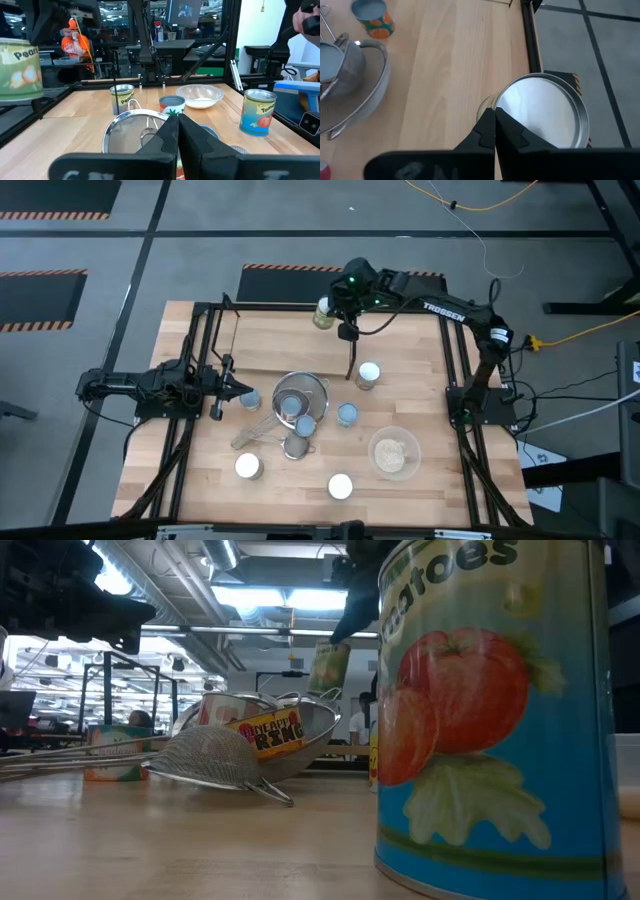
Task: Pick and place cans onto a shelf
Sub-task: Put the canned pears on the shelf
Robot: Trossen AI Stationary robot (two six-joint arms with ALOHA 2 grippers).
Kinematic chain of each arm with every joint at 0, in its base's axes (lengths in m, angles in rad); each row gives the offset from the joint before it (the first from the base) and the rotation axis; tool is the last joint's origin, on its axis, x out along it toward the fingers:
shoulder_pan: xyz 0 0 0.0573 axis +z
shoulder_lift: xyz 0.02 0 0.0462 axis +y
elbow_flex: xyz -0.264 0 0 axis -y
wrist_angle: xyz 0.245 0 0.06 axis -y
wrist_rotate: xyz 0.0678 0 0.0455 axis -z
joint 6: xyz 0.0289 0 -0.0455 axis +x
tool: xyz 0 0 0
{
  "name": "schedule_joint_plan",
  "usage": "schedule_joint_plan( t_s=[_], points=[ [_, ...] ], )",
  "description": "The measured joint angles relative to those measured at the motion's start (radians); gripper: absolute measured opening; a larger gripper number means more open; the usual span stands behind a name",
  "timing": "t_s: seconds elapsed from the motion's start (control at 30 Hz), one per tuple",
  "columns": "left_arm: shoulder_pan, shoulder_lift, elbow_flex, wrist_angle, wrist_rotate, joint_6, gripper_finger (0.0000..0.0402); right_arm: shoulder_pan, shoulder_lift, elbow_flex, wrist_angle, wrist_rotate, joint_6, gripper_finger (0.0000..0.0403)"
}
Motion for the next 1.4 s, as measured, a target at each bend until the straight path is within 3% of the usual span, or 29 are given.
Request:
schedule_joint_plan(
  t_s=[0.73, 1.4],
  points=[
    [0.0, 0.0, 0.0, -0.002, 0.0, 0.0, 0.0, -0.019, 0.14, 0.0, -0.033, 0.001, -0.05, 0.0],
    [0.0, 0.0, 0.0, -0.003, 0.0, 0.0, 0.0, -0.03, 0.147, -0.002, -0.09, 0.053, -0.05, 0.0]
  ],
)
